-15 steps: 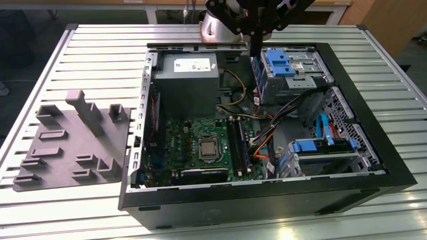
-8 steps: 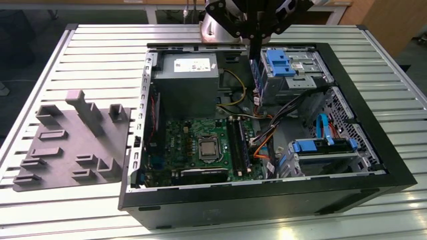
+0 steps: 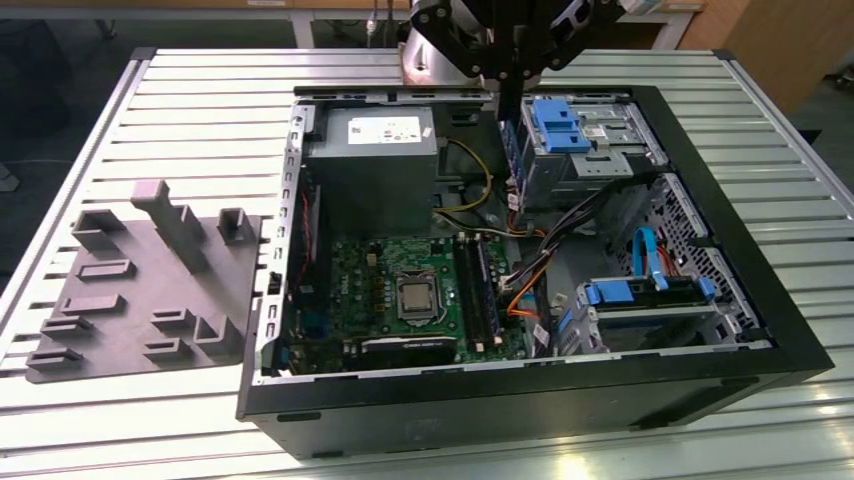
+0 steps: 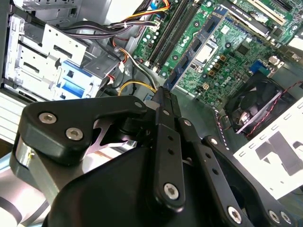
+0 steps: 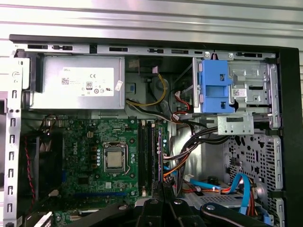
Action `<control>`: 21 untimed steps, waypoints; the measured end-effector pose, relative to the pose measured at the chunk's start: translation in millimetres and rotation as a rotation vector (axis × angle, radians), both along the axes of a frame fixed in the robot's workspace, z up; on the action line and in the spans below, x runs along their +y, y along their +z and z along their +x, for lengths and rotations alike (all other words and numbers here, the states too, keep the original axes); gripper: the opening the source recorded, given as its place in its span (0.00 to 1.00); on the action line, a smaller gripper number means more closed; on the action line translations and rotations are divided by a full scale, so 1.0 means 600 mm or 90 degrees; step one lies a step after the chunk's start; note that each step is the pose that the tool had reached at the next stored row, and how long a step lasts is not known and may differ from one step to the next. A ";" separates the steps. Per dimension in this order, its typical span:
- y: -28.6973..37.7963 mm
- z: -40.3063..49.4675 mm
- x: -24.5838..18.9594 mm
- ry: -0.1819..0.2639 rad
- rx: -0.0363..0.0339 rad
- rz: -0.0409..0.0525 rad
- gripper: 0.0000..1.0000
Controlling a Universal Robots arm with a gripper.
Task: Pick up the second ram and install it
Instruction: 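Insert the second ram into the second slot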
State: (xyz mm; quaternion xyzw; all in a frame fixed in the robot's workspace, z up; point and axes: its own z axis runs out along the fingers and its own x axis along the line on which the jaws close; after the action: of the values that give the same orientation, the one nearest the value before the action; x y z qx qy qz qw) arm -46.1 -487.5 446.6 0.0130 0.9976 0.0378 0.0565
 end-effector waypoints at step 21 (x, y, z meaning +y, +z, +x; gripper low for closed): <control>-0.008 0.000 0.0000 0.000 0.0000 0.0000 0.12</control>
State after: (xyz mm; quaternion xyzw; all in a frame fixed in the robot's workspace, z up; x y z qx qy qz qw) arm -46.2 -487.4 441.7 0.0130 0.9976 0.0378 0.0565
